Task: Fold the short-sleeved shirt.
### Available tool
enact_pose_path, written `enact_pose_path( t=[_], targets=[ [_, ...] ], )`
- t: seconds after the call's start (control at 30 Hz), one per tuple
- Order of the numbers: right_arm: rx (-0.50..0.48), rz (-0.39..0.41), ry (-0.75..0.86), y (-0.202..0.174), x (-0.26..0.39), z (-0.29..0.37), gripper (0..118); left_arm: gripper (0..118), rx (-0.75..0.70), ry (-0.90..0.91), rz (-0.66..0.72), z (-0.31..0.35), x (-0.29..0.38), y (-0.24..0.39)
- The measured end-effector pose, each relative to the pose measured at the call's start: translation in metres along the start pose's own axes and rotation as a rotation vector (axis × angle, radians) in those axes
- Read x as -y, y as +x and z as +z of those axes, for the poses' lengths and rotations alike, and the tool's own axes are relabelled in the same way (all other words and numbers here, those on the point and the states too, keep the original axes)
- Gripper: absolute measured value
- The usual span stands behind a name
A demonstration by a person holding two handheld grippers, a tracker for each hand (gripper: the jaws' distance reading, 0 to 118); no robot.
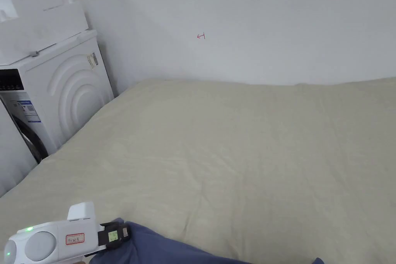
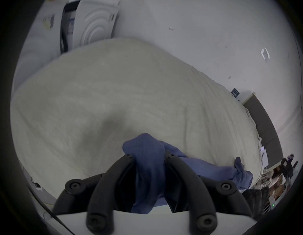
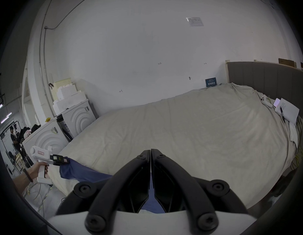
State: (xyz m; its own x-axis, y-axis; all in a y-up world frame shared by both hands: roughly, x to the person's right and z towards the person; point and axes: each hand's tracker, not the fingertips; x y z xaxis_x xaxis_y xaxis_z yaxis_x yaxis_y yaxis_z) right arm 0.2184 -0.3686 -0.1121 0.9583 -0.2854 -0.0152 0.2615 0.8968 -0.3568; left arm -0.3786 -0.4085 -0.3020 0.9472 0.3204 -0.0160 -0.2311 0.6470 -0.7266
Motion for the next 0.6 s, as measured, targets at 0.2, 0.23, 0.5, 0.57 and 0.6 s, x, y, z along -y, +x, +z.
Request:
enact_pose_path(
  t=[0.2,0.23,0.5,0.57,0.6],
  targets=[
    [0.003,-0.022,-0.004,-0.003,0.0,0.001,1,23,0.06,-0.033,-0.175,0.022,0.022,0.128],
    [-0.001,-0.026,-0.004,-0.003,0.0,0.001,1,23,0.07,-0.031,-0.175,0.016,0.032,0.148],
    [0.029,-0.024,-0.007,0.007,0.005,0.015,1,23,0.166,-0.235,-0.219,-0.083,0.099,0.246],
    [0.048,-0.026,-0.009,0.012,0.007,0.02,1,25,0.144,-0.231,-0.24,-0.096,0.107,0.254],
    [0.059,-0.032,-0.011,0.015,0.008,0.022,1,30,0.135,-0.234,-0.246,-0.1,0.108,0.256]
  ],
)
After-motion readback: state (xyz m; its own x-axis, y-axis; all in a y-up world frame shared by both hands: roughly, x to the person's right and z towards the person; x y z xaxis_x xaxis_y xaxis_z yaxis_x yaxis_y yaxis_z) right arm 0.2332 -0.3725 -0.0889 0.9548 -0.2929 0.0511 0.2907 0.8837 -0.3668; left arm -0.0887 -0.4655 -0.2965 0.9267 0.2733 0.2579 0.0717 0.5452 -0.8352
